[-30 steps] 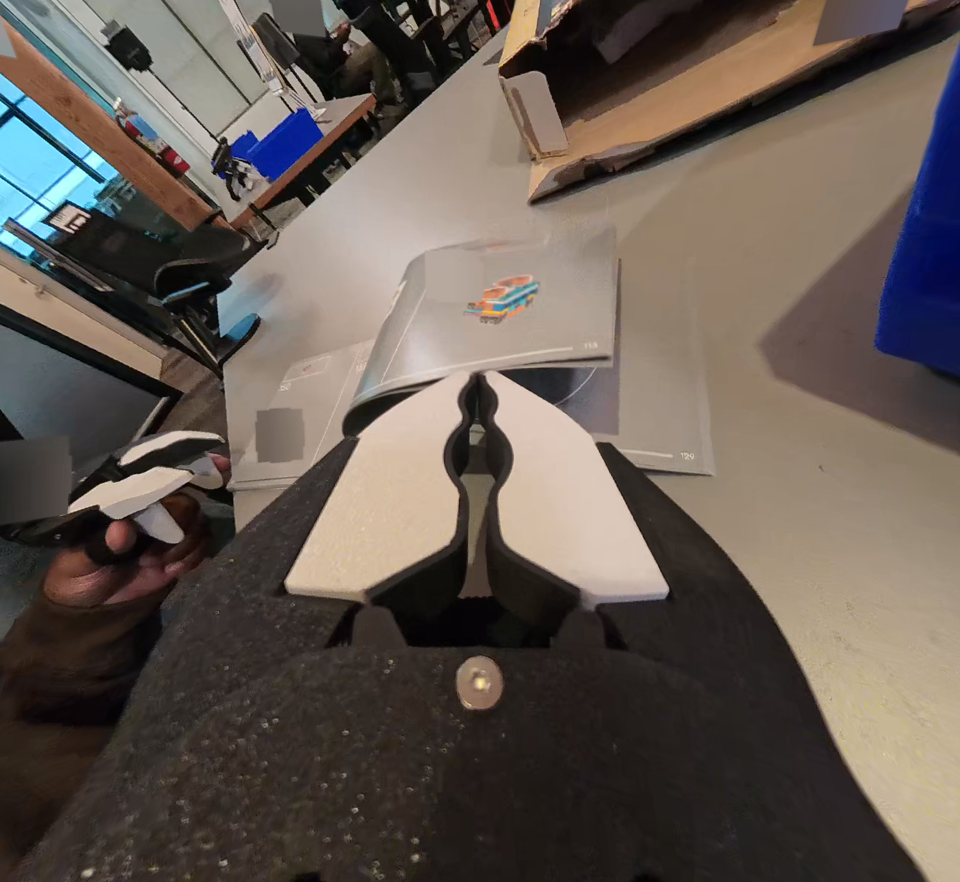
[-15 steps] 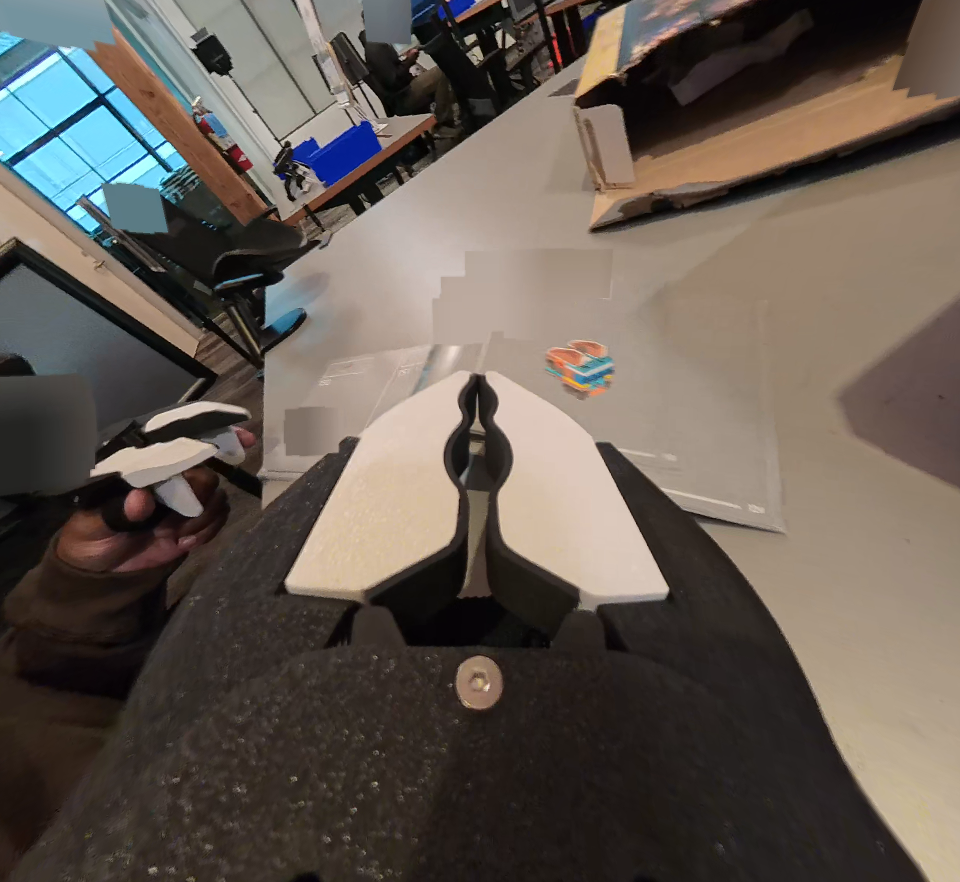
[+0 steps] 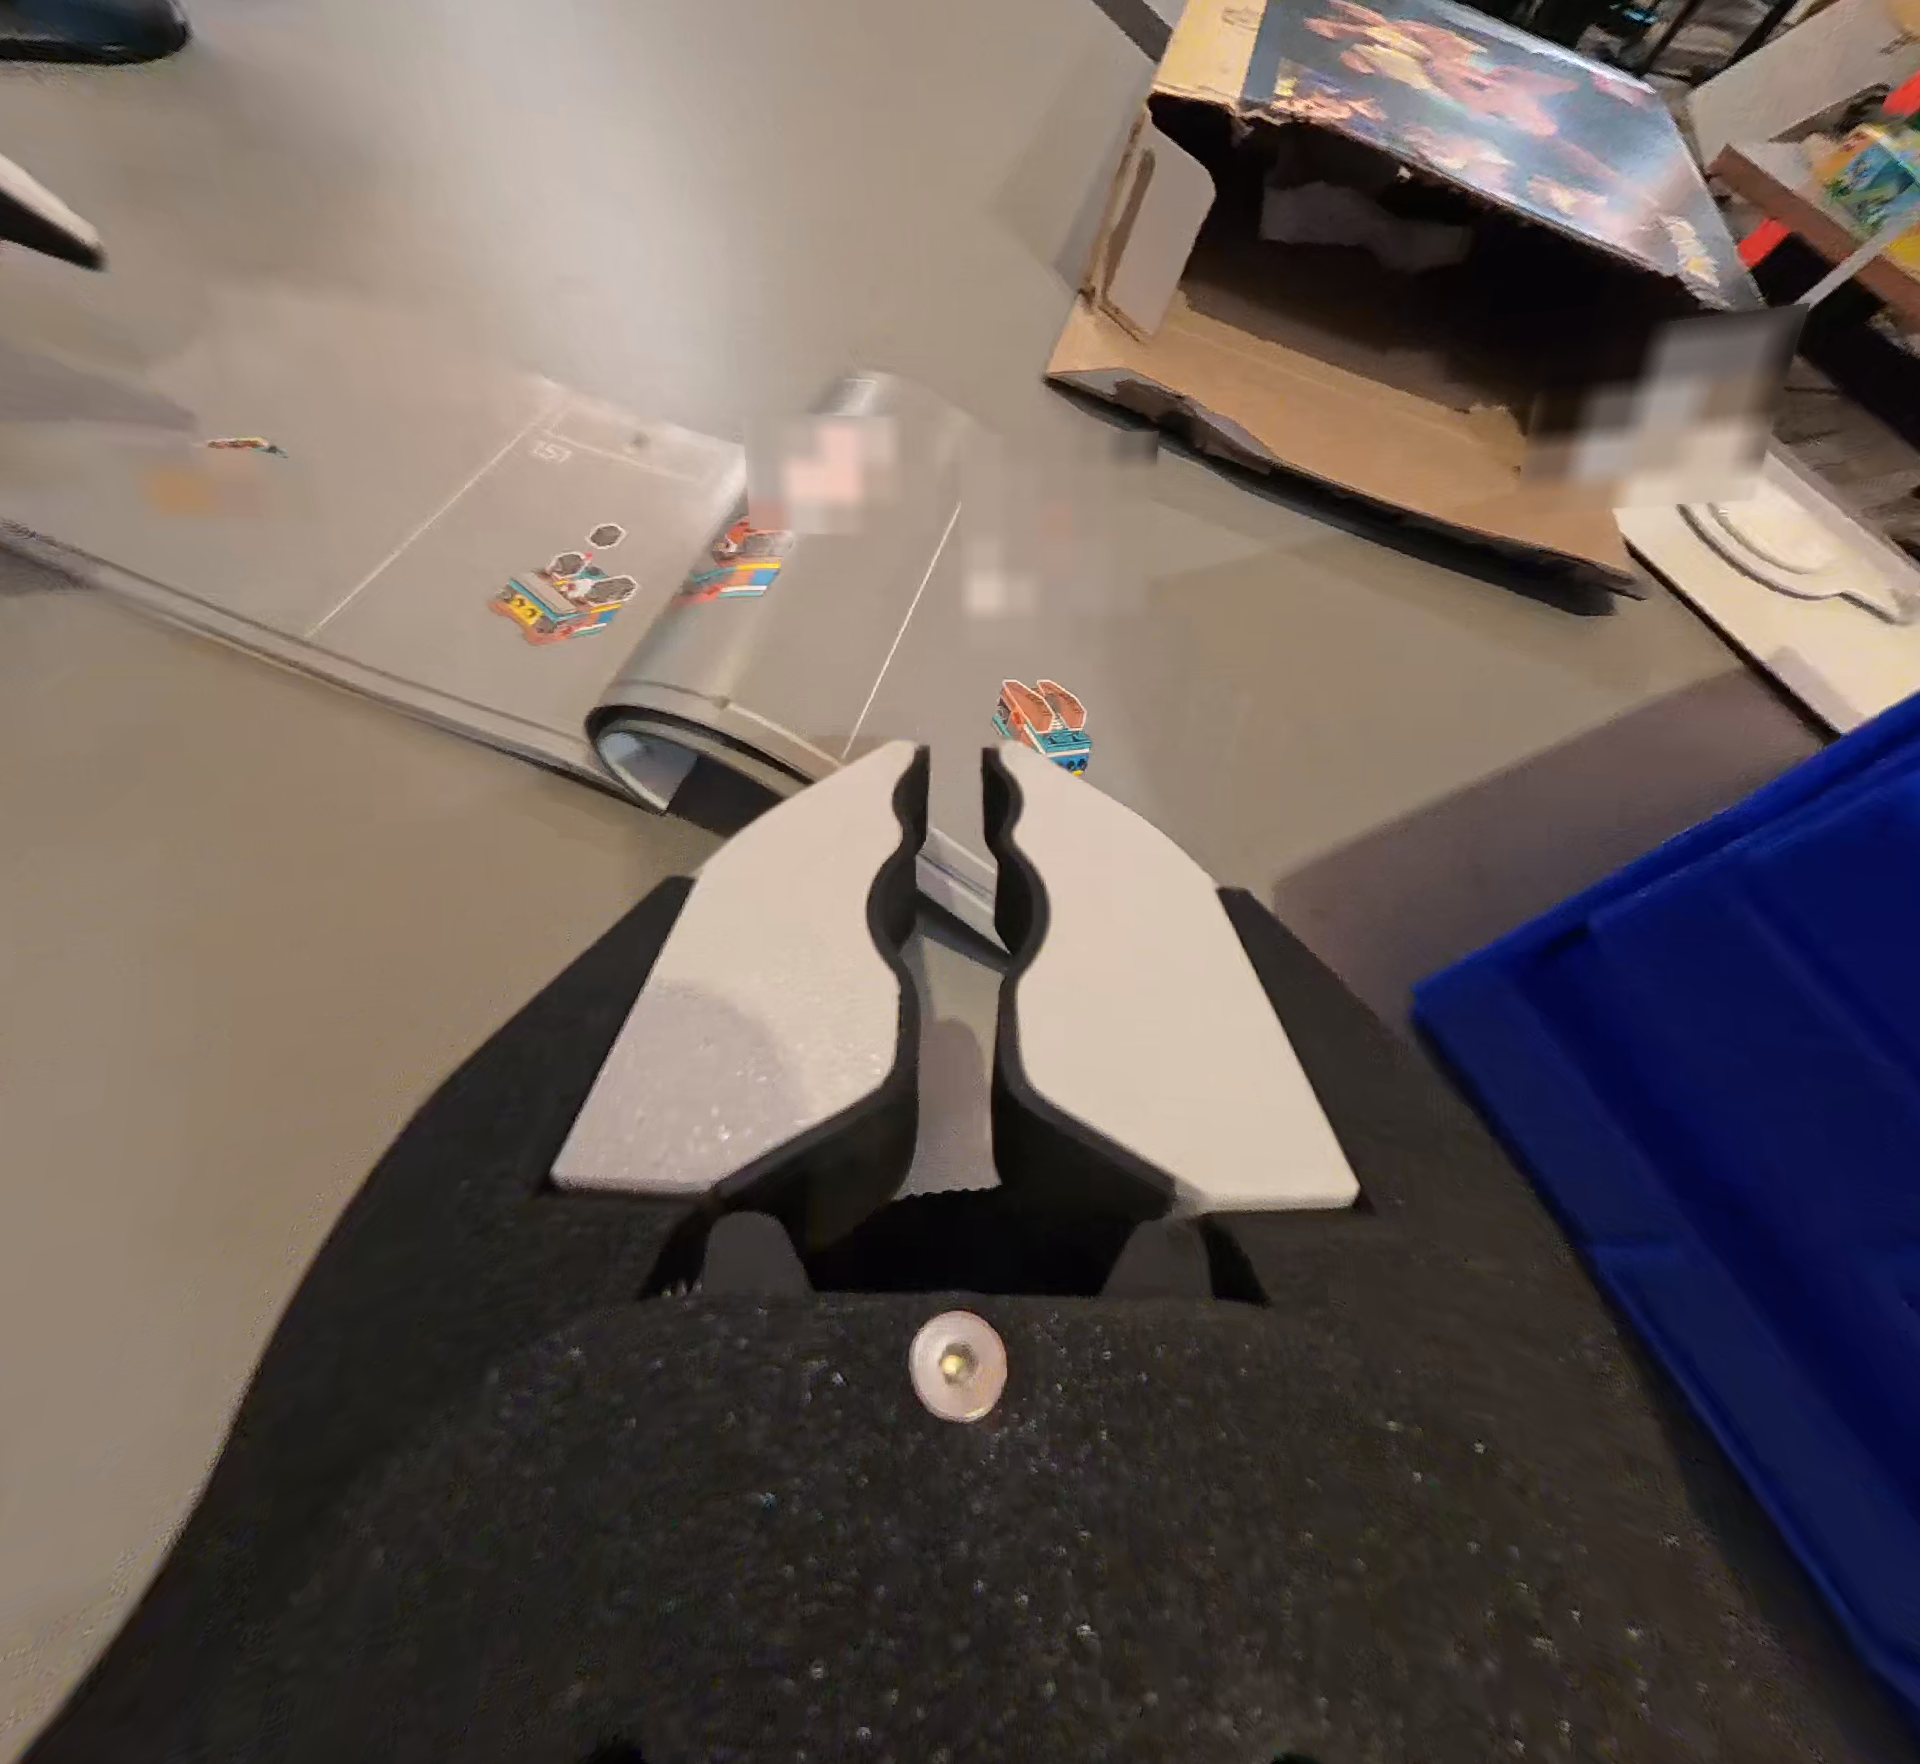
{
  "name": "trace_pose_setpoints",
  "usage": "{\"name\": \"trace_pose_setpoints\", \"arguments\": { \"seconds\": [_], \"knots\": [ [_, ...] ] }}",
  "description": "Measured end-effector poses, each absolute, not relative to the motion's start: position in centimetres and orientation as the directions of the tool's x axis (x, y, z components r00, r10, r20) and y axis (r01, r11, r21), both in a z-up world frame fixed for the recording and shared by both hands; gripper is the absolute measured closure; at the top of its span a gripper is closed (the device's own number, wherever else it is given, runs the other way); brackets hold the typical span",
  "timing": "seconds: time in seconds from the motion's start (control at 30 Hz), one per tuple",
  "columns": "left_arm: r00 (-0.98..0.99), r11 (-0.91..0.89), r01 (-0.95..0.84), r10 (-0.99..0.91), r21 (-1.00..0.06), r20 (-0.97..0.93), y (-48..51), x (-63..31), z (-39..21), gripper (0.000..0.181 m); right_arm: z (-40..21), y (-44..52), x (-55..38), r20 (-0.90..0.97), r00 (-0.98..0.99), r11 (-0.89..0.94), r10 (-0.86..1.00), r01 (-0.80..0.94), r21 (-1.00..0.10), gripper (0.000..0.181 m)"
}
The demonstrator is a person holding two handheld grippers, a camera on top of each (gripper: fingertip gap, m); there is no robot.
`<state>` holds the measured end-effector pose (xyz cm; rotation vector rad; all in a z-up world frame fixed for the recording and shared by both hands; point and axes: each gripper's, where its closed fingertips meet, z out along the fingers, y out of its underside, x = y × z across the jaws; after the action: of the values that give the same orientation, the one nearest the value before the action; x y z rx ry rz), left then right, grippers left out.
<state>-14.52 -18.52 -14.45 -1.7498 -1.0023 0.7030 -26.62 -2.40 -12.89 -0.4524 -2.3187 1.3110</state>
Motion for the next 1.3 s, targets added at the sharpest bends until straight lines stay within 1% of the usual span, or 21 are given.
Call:
{"name": "trace_pose_setpoints", "arguments": {
  "seconds": [0.13, 0.23, 0.33, 0.5, 0.63, 0.77, 0.9, 1.0, 1.07, 1.17, 1.2, 1.3],
  "knots": [
    [0.459, -0.153, 0.300, 0.889, -0.942, 0.002, -20.1, -14.3, -14.8, 0.132, -12.8, -3.1, -25.2, 0.147, -0.893, 0.451, 0.425, 0.068, -0.890, 0.170],
    [0.428, -0.074, 0.266, 0.902, -0.961, 0.049, -21.4, -14.1, -14.3, 0.132, -13.7, -3.8, -24.4, 0.163, -0.908, 0.481, 0.387, 0.048, -0.875, 0.167],
    [0.420, -0.032, 0.246, 0.904, -0.969, 0.076, -21.9, -14.1, -14.3, 0.133, -14.2, -4.3, -24.2, 0.177, -0.912, 0.505, 0.371, 0.038, -0.862, 0.161],
    [0.458, -0.046, 0.255, 0.886, -0.966, 0.078, -20.9, -14.1, -14.5, 0.132, -13.7, -4.1, -24.8, 0.158, -0.911, 0.494, 0.380, 0.056, -0.867, 0.155],
    [0.473, -0.083, 0.247, 0.880, -0.966, 0.046, -20.3, -14.4, -13.8, 0.132, -13.8, -3.6, -25.5, 0.184, -0.914, 0.535, 0.362, 0.042, -0.844, 0.150],
    [0.468, -0.098, 0.213, 0.884, -0.972, 0.013, -20.6, -15.5, -11.0, 0.132, -12.9, -3.4, -26.7, 0.257, -0.909, 0.572, 0.329, -0.025, -0.820, 0.149],
    [0.477, -0.095, 0.126, 0.878, -0.988, -0.024, -20.0, -18.1, -5.4, 0.132, -11.5, -4.7, -27.9, 0.339, -0.894, 0.572, 0.292, -0.121, -0.811, 0.150],
    [0.484, -0.049, 0.068, 0.875, -0.996, -0.010, -19.1, -20.7, -1.6, 0.132, -10.6, -6.4, -28.9, 0.392, -0.875, 0.535, 0.285, -0.194, -0.822, 0.152],
    [0.492, -0.020, 0.043, 0.870, -0.999, 0.004, -18.3, -21.9, -0.6, 0.132, -9.9, -7.4, -29.2, 0.393, -0.865, 0.469, 0.312, -0.220, -0.856, 0.152],
    [0.517, -0.003, 0.033, 0.856, -0.999, 0.015, -17.3, -22.7, -2.1, 0.132, -9.3, -7.4, -29.1, 0.369, -0.854, 0.368, 0.365, -0.232, -0.900, 0.152],
    [0.515, 0.004, 0.038, 0.857, -0.999, 0.023, -17.3, -23.1, -3.1, 0.133, -9.4, -7.0, -28.8, 0.388, -0.848, 0.372, 0.360, -0.251, -0.894, 0.152],
    [0.540, -0.001, 0.135, 0.839, -0.991, 0.073, -17.1, -24.3, -5.8, 0.132, -9.6, -6.0, -28.5, 0.455, -0.811, 0.373, 0.367, -0.320, -0.871, 0.155]
  ]
}}
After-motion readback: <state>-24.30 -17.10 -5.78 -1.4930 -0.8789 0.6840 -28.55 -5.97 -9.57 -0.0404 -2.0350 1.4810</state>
